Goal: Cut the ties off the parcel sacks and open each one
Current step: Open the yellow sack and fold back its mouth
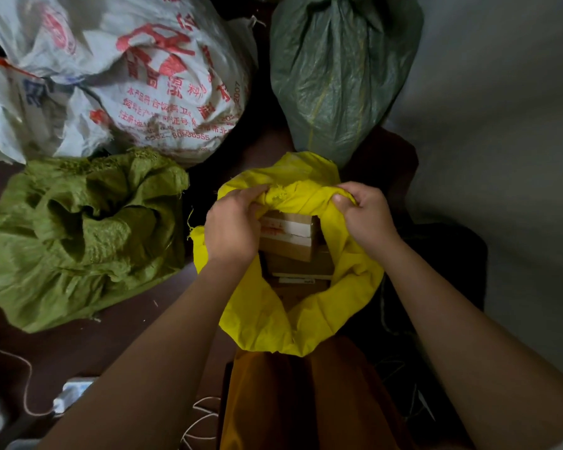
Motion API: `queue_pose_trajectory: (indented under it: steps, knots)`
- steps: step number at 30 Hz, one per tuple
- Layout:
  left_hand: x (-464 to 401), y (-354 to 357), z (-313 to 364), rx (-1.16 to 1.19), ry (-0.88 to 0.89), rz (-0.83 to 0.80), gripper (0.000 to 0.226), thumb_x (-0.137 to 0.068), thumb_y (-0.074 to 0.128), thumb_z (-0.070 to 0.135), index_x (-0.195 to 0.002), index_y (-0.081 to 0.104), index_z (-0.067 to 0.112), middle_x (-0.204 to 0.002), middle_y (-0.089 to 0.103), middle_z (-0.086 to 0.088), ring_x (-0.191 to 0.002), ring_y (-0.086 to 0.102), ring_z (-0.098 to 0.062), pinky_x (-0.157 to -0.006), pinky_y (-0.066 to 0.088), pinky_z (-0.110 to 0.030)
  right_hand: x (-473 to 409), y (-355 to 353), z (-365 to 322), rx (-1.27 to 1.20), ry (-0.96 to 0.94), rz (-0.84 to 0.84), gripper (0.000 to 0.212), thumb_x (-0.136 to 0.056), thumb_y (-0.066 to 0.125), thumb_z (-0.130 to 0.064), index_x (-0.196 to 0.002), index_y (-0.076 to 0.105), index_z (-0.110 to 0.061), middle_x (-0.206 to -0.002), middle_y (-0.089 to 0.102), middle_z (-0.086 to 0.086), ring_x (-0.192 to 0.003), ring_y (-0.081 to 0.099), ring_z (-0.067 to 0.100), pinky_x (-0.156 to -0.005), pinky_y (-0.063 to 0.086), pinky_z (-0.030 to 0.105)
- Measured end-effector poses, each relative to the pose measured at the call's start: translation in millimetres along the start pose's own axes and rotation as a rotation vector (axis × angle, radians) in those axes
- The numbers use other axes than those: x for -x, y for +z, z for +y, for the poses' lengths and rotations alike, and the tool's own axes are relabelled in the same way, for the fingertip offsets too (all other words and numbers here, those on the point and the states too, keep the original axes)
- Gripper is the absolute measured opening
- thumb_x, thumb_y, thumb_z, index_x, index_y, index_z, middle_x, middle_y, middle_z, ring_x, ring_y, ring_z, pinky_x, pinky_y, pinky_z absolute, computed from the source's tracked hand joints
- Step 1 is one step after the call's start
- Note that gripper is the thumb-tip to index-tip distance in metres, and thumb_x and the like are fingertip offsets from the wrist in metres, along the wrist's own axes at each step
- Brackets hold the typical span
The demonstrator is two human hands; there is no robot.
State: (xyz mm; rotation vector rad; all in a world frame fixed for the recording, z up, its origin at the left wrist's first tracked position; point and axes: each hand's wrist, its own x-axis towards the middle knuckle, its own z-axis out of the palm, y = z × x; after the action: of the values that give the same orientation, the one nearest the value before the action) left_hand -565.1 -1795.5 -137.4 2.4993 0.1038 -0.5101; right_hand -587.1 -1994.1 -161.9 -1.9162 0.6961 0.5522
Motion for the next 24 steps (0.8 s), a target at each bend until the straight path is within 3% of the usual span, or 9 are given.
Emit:
queue_pose_trajectory:
  steps: [3,9,12,14,18,21,24]
  knots:
    - [-5.6,-6.2,8.3,0.097,-0.018,-0.016,0.038,-0.088,0.055,0.0,-0.115,0.07,0.02,-0.117,0.069,-0.007,-0.112,0.061,-0.028,-0.092,0.05,-0.039,15.6,-3.7,3.5,-0.094,0.092,-0.012,0.023,-0.097,0.054,-0.013,-0.114,0.067,-0.005,-0.111,0.068,0.012,-0.106,0.063,0.026,-0.098,0.049,0.046]
    - [-21.0,-22.9,35.8,0.044,0.073,-0.118,0.037,-0.087,0.057,0.001,-0.11,0.073,0.025,-0.113,0.071,-0.003,-0.109,0.063,-0.023,-0.089,0.051,-0.036,49.5,-5.0,4.5,-0.419,0.308,0.066,0.019,-0.098,0.055,-0.014,-0.09,0.071,-0.023,-0.104,0.071,0.01,-0.102,0.066,0.027,-0.095,0.052,0.044]
    - [-36.4,-27.1,51.4,0.079,0.151,-0.24,0.034,-0.088,0.058,0.0,-0.11,0.073,0.021,-0.117,0.069,-0.002,-0.113,0.061,-0.02,-0.094,0.049,-0.034,56.0,-1.9,9.7,-0.575,0.419,0.117,0.025,-0.098,0.055,-0.016,-0.12,0.065,-0.01,-0.12,0.066,0.013,-0.113,0.061,0.028,-0.102,0.047,0.048]
    - [-43.6,-21.4,60.3,0.058,0.212,-0.288,0.033,-0.088,0.06,0.004,-0.114,0.071,0.021,-0.122,0.067,0.0,-0.119,0.057,-0.019,-0.099,0.044,-0.032,52.7,-1.9,14.9,-0.638,0.463,0.192,0.03,-0.099,0.054,-0.016,-0.126,0.061,-0.008,-0.123,0.063,0.015,-0.115,0.06,0.03,-0.103,0.047,0.05]
    - [-40.4,-0.9,61.4,-0.388,0.376,-0.131,0.047,-0.087,0.062,0.029,-0.133,0.053,0.036,-0.14,0.044,-0.003,-0.131,0.032,-0.027,-0.106,0.021,-0.044,30.8,-15.9,25.1,-0.63,0.476,0.369,0.028,-0.099,0.053,-0.016,-0.124,0.061,-0.006,-0.122,0.064,0.016,-0.113,0.06,0.031,-0.101,0.048,0.048]
    - [-21.0,11.2,50.6,-0.534,0.375,0.026,0.057,-0.084,0.064,0.04,-0.138,0.047,0.031,-0.141,0.039,-0.012,-0.128,0.034,-0.036,-0.103,0.026,-0.053,20.9,-30.6,37.7,-0.519,0.459,0.374,0.014,-0.099,0.052,-0.016,-0.105,0.065,-0.015,-0.108,0.066,0.012,-0.104,0.062,0.031,-0.097,0.051,0.047]
    - [-2.6,22.5,41.2,-0.54,0.224,-0.009,0.06,-0.087,0.057,0.046,-0.143,0.038,0.034,-0.141,0.04,-0.011,-0.124,0.038,-0.036,-0.101,0.029,-0.053,20.7,-42.3,50.7,-0.386,0.437,0.347,0.016,-0.098,0.049,-0.013,-0.095,0.065,-0.013,-0.099,0.065,0.015,-0.1,0.063,0.035,-0.089,0.051,0.044]
